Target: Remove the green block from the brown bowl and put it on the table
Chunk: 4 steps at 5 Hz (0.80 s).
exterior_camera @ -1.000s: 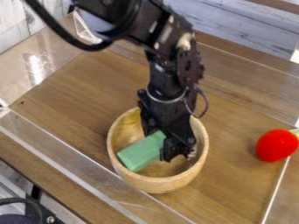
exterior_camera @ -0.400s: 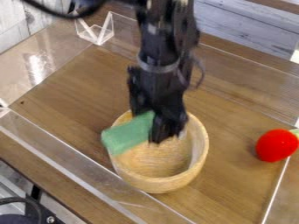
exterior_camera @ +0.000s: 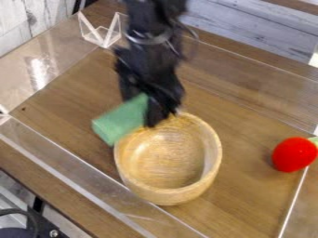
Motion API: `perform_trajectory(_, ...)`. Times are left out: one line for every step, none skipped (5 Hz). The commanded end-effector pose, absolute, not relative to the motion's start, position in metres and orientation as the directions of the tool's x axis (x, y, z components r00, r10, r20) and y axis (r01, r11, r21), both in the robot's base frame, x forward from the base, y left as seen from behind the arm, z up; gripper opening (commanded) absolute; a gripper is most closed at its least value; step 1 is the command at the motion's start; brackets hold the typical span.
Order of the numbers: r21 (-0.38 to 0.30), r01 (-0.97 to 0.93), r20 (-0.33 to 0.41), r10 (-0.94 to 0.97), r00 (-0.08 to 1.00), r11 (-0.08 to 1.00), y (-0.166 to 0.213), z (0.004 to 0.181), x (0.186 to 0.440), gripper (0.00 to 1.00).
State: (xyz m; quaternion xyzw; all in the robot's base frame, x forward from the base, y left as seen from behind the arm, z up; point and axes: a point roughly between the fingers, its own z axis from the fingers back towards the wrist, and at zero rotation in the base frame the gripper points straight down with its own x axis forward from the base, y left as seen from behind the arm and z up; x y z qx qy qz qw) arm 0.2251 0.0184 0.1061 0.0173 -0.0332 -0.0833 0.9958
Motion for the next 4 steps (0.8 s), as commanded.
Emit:
perform_trajectory(0.046,0.124,0.138,-0.129,0.982,0.991,0.034,0.139,0.239,0.0)
perform_trajectory(0.036,0.1,0.138,-0.104,0.985,0.994,0.044,0.149,0.243,0.0)
perform_trajectory(0.019,0.039,0.138,-0.041,0.99,0.999,0.024,0.148,0.257,0.0)
perform_trajectory(0.017,-0.004,0.138,0.001,0.99,1.0,0.009,0.148,0.268,0.0)
